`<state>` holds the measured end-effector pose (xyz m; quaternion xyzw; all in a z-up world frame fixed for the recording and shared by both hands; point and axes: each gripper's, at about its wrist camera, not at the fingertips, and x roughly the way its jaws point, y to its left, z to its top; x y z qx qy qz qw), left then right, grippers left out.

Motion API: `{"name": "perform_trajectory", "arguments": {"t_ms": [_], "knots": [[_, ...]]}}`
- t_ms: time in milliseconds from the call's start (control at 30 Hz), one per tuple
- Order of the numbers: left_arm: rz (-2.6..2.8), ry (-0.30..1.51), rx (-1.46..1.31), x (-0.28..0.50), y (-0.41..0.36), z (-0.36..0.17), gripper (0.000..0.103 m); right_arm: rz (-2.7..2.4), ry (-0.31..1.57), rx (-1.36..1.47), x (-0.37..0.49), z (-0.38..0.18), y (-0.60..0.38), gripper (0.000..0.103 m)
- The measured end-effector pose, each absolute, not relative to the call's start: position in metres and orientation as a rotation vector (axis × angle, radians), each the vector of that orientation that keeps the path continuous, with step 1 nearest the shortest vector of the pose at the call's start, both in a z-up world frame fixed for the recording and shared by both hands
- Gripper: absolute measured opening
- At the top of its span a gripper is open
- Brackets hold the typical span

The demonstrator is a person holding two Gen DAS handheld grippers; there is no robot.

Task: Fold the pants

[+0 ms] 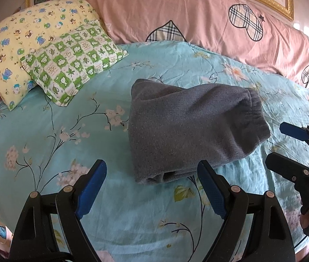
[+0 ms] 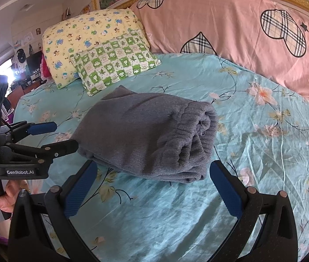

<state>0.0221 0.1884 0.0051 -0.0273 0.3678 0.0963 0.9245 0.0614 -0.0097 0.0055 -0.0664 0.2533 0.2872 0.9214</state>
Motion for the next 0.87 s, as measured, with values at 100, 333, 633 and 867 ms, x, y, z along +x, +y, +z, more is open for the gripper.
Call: {"name": "perform_trajectory", "arguments": {"t_ms": [100, 333, 633, 867], "knots": [[0.196, 0.753, -0.053, 0.0226, 0.1890, 0.0054, 0.086, 0.589, 0.522, -0.143, 0.0613, 0.0056, -0.0100, 0.102], [0.193, 0.749, -0.047, 0.0233, 0.1902, 0.0057, 0.086, 0.588, 0.528, -0.140, 0.0618, 0.0046, -0.0098, 0.102], [0.194, 0.733, -0.030, 0.0237, 0.1859, 0.0128, 0.086, 0.585, 0.518, -0.145, 0.0615, 0.0079, -0.0101, 0.103], [0.185, 0.741, -0.030, 0.0280, 0.1816, 0.0151, 0.086, 0.584, 0.512, -0.131, 0.0600, 0.0091, -0.0108, 0.103]]}}
